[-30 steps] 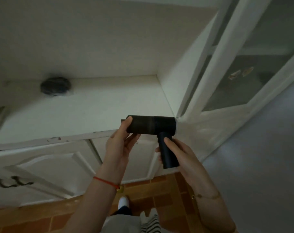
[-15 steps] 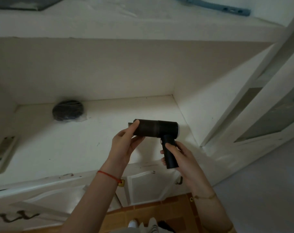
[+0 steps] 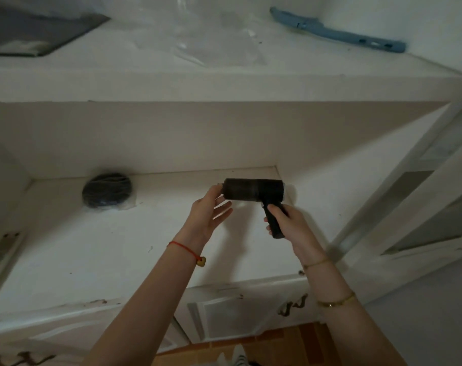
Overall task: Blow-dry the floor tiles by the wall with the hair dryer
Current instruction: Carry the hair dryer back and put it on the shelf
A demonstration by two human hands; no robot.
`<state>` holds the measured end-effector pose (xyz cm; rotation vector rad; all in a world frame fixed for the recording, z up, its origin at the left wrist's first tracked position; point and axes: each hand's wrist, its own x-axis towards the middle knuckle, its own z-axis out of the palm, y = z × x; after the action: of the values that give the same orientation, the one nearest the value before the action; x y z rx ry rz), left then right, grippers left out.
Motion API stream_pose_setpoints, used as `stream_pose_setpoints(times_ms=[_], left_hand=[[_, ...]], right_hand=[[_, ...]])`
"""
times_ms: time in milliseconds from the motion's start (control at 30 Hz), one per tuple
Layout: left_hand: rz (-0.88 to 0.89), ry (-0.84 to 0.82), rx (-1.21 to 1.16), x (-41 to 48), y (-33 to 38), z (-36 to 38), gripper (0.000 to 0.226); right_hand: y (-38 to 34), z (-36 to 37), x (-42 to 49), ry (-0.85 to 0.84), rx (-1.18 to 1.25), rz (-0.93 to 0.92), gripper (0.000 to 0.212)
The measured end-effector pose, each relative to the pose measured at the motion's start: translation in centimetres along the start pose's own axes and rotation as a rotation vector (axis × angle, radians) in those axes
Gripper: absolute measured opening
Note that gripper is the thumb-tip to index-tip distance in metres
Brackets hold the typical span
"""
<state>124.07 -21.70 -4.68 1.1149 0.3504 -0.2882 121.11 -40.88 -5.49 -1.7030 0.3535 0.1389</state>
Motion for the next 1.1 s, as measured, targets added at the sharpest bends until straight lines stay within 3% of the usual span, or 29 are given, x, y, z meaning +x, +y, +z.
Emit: stream_pose_setpoints(times_ms=[400,533,700,933,1100], left_hand=[[-0.096,-0.010,-0.088,7.5,0.5,2.7,0.035],[-0.123,-0.024,-0.176,8.5,0.7,3.2,0.013],[-0.140,-0.064,-0.287,8.9,0.7,4.2,0.021],[-0.122,-0.108,-0.219,9.7,0.2,4.9,0.032],[-0.123,-0.084,-0.203,10.6,-0.2,5.0,0.025]], right_hand=[[0.1,-0.4,11.0,0.127,-0.282,-0.127,0.028],[0.8,-0.3,13.5,0.144,-0.217,-0.101,0.029],[1.0,-0.3,15.5,0.159,-0.179,-0.109,0.022],[0.4,-0.2,16.5,0.161,-0.317,-0.101,0.034],[-0.2,-0.1,16.3,0.232,-0.457,-0.145,0.030]])
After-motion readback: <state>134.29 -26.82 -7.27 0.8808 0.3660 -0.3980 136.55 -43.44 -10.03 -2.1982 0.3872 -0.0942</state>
